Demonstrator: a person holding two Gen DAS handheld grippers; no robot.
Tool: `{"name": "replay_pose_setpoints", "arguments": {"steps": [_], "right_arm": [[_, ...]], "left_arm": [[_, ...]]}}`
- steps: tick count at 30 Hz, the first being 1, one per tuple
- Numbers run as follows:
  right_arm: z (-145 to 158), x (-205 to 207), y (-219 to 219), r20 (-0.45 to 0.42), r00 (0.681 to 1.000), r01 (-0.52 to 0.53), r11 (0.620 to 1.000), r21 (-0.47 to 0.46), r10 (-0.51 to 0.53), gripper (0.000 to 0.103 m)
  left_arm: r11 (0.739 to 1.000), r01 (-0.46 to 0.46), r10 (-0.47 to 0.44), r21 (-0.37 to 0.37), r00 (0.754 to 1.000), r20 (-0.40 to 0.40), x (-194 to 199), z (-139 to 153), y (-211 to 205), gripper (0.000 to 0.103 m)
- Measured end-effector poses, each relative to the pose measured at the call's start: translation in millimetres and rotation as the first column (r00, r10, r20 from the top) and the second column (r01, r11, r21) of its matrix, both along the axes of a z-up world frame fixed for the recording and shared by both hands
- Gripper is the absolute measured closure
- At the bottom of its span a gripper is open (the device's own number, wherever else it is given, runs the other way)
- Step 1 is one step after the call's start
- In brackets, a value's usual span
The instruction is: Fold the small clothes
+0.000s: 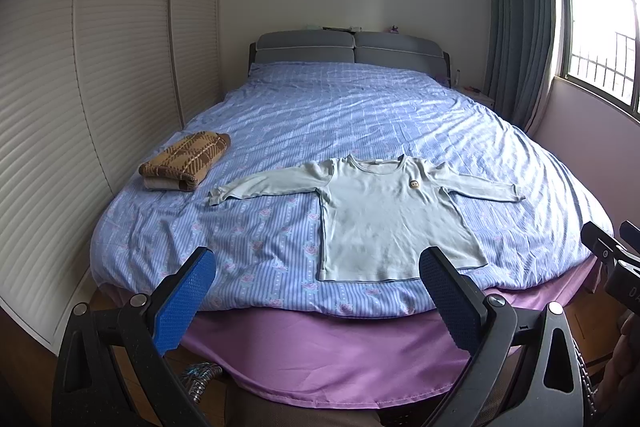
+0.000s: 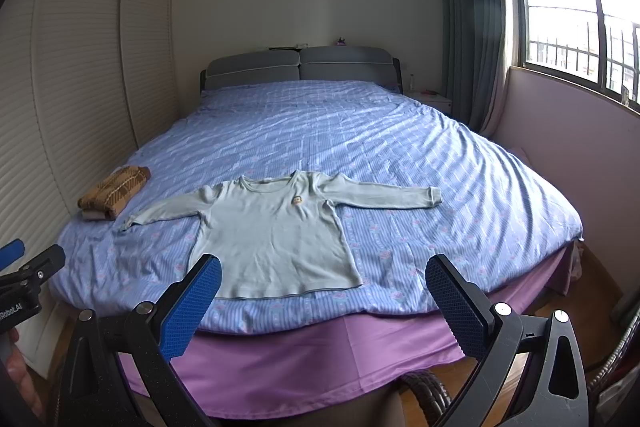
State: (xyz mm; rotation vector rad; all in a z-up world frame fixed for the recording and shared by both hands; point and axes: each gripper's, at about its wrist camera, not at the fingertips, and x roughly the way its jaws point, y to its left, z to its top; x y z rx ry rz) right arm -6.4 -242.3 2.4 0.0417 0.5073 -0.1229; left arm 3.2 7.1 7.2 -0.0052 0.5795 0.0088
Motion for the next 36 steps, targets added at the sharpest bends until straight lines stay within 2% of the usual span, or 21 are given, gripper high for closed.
{"name": "replay_pose_setpoints", "arguments": {"steps": [36], "right_arm": [[0.3,-1.6,1.0,0.001,1.000,0.003,1.000,0.004,-0.003,0.000]], "left_arm": [[1.000,0.001,-0.001,-0.001,1.000,0.002,-1.1,0.2,0.7,0.000]]}}
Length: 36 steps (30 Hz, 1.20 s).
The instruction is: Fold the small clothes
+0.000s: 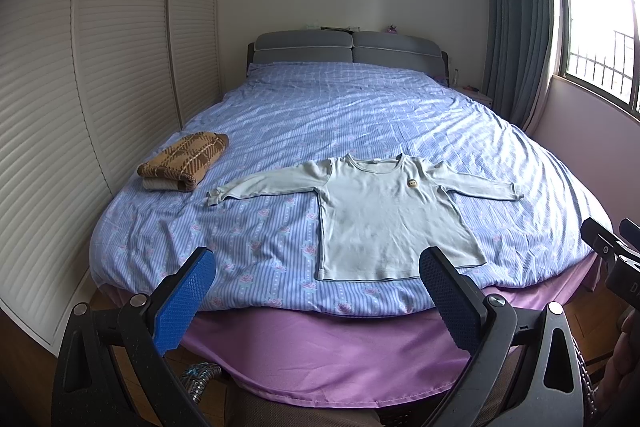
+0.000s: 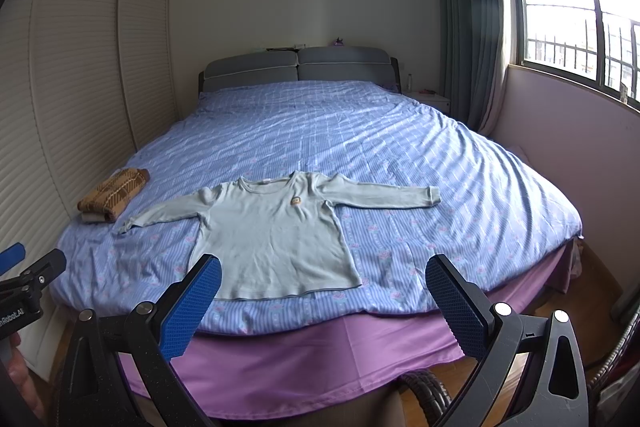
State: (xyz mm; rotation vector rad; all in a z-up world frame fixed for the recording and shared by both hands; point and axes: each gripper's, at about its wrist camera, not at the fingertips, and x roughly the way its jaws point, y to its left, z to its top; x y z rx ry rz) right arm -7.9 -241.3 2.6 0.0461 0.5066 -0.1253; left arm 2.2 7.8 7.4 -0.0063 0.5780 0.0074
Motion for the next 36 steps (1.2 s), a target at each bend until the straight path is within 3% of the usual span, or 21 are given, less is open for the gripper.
{"name": "replay_pose_setpoints", "arguments": {"steps": [27,36], "right_arm": [[2.1,1.4,-10.0,0.002,1.000,-0.001,1.000,0.002,0.001,0.000],[7.5,8.1,-3.0,0.008,1.000,0.021,1.000,-0.007,-0.021,0.000]], "left_arm": [[1.000,0.004,-0.004,0.003,1.000,0.000,0.6,0.9,0.7,0.000],[1.000,0.016,-0.016,0.024,1.000,0.020,19.2,4.4,-11.3,0.000]]}}
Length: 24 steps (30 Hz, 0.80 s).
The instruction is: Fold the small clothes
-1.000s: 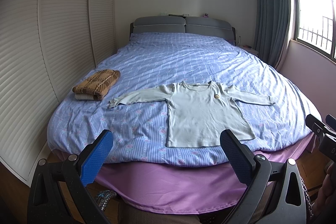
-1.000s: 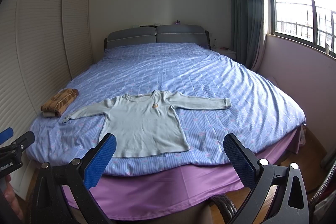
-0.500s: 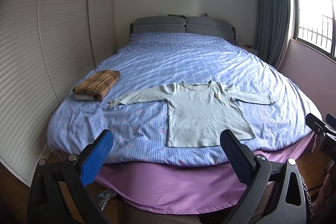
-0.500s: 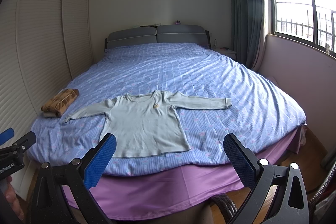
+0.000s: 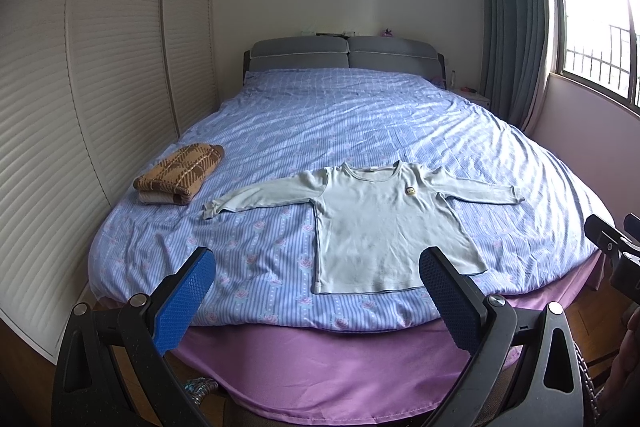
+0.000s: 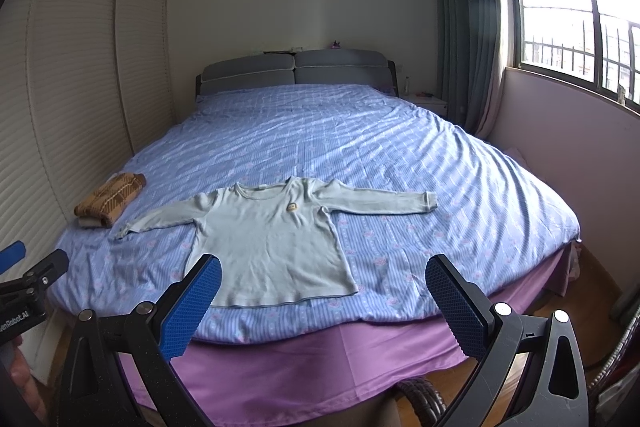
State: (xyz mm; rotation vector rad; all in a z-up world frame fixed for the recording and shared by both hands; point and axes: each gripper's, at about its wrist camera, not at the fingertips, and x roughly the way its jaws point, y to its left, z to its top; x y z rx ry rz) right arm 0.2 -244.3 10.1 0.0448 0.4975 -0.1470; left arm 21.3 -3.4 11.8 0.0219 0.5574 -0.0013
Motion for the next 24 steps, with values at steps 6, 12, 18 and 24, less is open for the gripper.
{"name": "replay_pose_setpoints", "arguments": {"steps": [6,12,18,24], "right_arm": [[-1.5,22.4,-22.4,0.002,0.999,0.040,0.999,0.013,-0.040,0.000],[-4.8,47.6,-39.6,-0.006,0.997,0.071,0.997,0.036,-0.071,0.000],[0.1,84.0,-68.9,0.021,0.994,0.102,0.994,0.046,-0.103,0.000],[4.6,115.3,-105.9,0.056,0.988,0.141,0.988,0.061,-0.144,0.000]], "left_arm": [[1.000,0.022,-0.022,0.014,1.000,-0.007,29.3,-1.1,-16.9,0.000],[1.000,0.031,-0.031,0.002,0.999,-0.008,64.1,-2.4,-33.7,0.000],[0.999,0.049,-0.049,0.003,0.999,-0.002,107.8,-2.9,-63.5,0.000],[0.998,0.066,-0.066,0.003,0.998,0.010,162.0,-3.8,-104.5,0.000]]}}
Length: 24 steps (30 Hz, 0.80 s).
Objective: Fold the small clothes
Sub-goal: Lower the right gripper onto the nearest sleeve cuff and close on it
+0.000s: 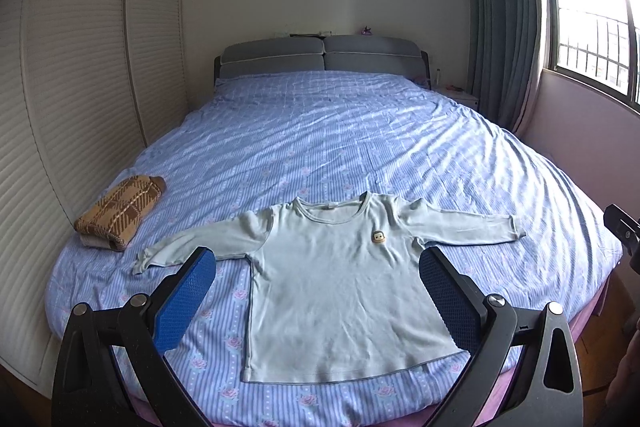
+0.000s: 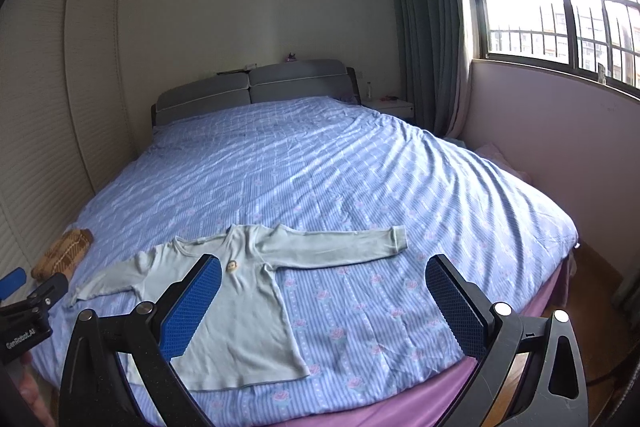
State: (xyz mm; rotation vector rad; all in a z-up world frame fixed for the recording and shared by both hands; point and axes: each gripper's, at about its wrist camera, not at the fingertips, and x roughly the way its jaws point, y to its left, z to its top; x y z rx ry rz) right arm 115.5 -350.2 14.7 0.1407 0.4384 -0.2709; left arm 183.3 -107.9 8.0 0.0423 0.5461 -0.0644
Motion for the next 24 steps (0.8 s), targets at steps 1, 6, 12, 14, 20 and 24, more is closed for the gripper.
{"name": "replay_pose_setpoints", "arguments": {"steps": [1,6,12,14,20,24], "right_arm": [[-0.3,8.5,-10.1,0.004,1.000,0.019,1.000,0.002,-0.019,0.000],[-8.7,44.9,-53.1,0.006,0.996,0.087,0.996,0.013,-0.087,0.000],[-34.2,97.8,-97.2,-0.015,0.992,0.127,0.992,0.013,-0.126,0.009],[-49.2,119.3,-116.7,-0.041,0.991,0.129,0.991,0.030,-0.128,0.024],[-99.5,174.7,-161.8,-0.113,0.988,0.117,0.990,0.082,-0.108,0.046],[-132.8,211.0,-182.5,-0.164,0.983,0.098,0.988,0.119,-0.078,0.058]], "left_arm": [[1.000,0.011,-0.011,-0.008,1.000,0.003,9.5,-0.5,-7.3,0.000],[0.997,0.068,-0.068,-0.023,0.998,0.013,58.4,-7.7,-50.0,0.000],[0.993,0.112,-0.112,-0.023,0.994,-0.004,114.3,-33.4,-104.0,0.000],[0.992,0.120,-0.121,-0.036,0.992,-0.023,133.8,-46.0,-119.7,0.000],[0.989,0.136,-0.139,-0.058,0.989,-0.058,185.2,-84.7,-161.5,0.000],[0.988,0.145,-0.149,-0.051,0.985,-0.081,214.4,-109.8,-187.3,0.000]]}}
